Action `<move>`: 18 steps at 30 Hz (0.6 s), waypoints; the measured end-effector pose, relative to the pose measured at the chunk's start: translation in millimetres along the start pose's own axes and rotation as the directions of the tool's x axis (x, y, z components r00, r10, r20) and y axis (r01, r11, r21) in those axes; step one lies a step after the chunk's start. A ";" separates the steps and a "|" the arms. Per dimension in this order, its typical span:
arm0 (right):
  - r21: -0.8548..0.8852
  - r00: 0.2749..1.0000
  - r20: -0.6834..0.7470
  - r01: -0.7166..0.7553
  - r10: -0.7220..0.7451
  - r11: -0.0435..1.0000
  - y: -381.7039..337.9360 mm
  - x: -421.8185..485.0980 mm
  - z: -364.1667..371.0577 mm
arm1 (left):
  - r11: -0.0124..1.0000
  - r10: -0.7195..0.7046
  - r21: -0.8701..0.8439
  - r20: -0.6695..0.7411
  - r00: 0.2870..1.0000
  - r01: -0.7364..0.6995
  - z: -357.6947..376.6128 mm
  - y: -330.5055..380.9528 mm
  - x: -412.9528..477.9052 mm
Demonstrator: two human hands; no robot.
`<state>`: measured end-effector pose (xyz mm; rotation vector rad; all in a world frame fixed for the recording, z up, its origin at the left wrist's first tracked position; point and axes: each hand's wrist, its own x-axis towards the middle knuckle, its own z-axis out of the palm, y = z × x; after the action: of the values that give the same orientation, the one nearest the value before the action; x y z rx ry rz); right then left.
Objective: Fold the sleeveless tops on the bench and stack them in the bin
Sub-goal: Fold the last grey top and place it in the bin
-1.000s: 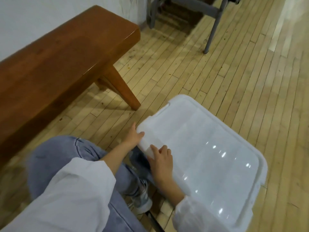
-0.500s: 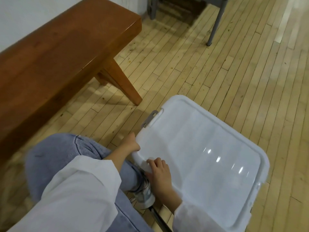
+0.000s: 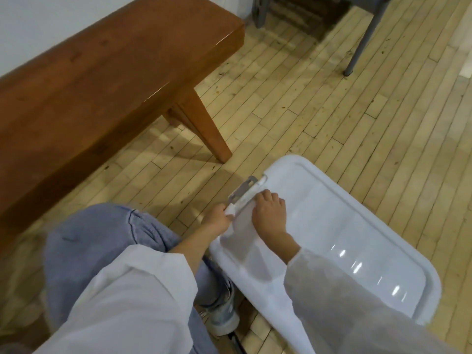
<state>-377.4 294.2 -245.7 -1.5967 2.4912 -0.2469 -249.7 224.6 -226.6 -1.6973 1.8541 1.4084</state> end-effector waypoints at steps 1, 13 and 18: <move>-0.016 0.998 -0.060 0.018 -0.019 1.000 2.5 14.8 -4.4 | 1.000 -0.007 -0.005 0.003 1.000 0.007 -0.5 0.0 5.1; -0.253 0.593 0.804 0.398 -0.037 0.882 -52.9 101.7 -12.7 | 0.996 -0.084 0.020 0.081 0.993 0.083 -5.7 4.6 17.0; -0.345 0.701 0.659 0.603 -0.271 0.720 -37.2 83.0 -16.2 | 0.995 -0.099 0.017 0.076 0.992 0.098 -8.0 4.5 14.9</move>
<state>-382.5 204.2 -226.0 -2.0865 1.7191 0.8557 -254.6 208.5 -231.5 -1.6799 1.7105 1.3992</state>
